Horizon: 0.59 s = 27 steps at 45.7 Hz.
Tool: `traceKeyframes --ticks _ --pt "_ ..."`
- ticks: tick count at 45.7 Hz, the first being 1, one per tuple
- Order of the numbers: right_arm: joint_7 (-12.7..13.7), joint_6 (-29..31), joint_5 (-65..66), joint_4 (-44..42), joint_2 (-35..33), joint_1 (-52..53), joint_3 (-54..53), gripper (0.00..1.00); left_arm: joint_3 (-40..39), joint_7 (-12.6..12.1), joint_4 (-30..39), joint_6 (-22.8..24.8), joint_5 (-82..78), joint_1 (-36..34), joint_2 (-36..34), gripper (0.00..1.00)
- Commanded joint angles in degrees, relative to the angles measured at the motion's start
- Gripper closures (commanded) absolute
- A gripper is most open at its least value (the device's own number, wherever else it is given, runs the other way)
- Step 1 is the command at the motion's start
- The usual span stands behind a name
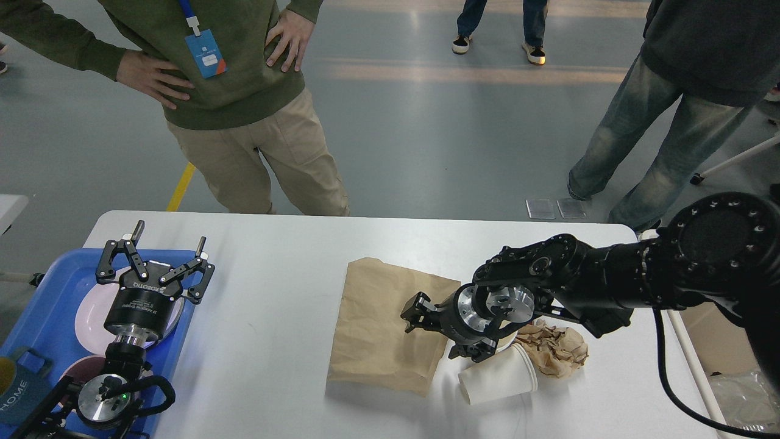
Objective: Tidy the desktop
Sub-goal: 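Lower the right gripper onto the paper bag and grasp it, then lift the paper bag and drop it into the beige bin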
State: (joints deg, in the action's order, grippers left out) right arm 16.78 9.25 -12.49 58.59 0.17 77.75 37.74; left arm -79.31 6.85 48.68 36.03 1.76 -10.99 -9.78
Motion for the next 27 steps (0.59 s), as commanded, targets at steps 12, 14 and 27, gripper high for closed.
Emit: traceKeyframes --ticks 12,14,27 --pt "1.2 -0.7 0.5 0.0 2.6 -2.2 -2.0 0.55 0.0 0.0 0.0 0.0 0.0 0.0 0.0 0.03" --pt "1.8 -0.6 0.9 0.0 2.6 -2.3 -2.0 0.65 0.0 0.0 0.0 0.0 0.0 0.0 0.0 0.03" --pt "2.6 -0.3 0.1 1.2 2.9 -1.6 -2.1 1.00 0.0 0.0 0.0 0.0 0.0 0.0 0.0 0.03"
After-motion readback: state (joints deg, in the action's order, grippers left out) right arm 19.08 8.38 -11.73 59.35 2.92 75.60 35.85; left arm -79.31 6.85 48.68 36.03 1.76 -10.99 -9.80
